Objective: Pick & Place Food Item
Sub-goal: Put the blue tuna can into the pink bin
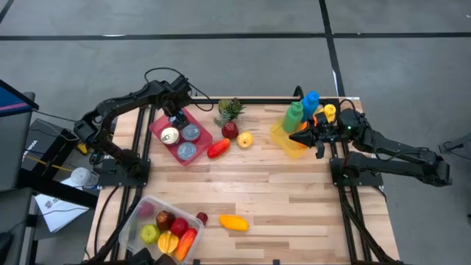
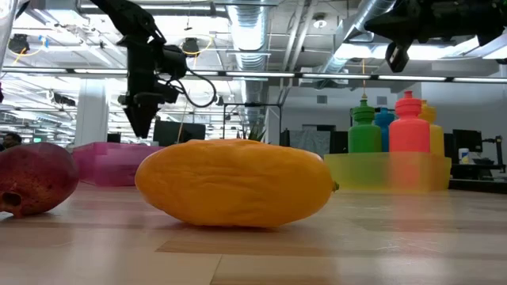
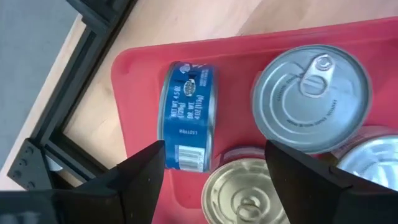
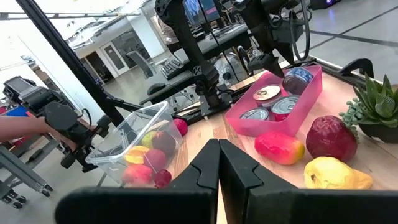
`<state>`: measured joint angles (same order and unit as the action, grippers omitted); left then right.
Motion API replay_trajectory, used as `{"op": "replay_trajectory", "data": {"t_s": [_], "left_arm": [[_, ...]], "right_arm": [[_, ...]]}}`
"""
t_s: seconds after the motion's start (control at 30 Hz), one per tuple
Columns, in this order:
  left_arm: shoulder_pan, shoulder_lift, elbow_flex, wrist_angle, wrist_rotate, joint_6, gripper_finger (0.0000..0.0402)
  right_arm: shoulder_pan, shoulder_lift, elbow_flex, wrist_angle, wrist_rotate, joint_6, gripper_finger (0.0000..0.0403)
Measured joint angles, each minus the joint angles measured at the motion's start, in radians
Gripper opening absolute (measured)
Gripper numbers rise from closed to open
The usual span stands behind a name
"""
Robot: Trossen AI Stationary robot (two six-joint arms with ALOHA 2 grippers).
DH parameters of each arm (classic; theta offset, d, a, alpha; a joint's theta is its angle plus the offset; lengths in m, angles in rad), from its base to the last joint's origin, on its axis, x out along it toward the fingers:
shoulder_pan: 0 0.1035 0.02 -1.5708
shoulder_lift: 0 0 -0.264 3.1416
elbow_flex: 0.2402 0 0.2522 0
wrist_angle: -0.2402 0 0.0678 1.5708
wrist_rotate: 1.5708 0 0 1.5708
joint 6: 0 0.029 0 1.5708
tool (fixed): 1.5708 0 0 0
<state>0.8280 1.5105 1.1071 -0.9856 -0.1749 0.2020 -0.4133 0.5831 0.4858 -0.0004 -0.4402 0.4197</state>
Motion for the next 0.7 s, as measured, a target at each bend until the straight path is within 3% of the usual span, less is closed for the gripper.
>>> {"op": "replay_trajectory", "data": {"t_s": [0.1,0.23,0.43,0.7], "left_arm": [[-0.013,0.0,0.035,-0.019,-0.002,-0.018,0.0267],[-0.048,0.0,0.088,-0.076,-0.088,-0.027,0.0267],[-0.051,0.021,0.055,-0.131,-0.105,0.001,0.0269],[-0.035,0.043,0.019,-0.005,-0.113,-0.003,0.0311]], "right_arm": [[0.0,0.0,0.0,0.0,0.0,0.009,0.0],[0.0,0.0,0.0,0.0,0.018,0.026,0.0],[0.0,0.0,0.0,0.0,0.022,0.026,0.0],[0.0,0.0,0.0,0.0,0.027,0.026,0.0]]}}
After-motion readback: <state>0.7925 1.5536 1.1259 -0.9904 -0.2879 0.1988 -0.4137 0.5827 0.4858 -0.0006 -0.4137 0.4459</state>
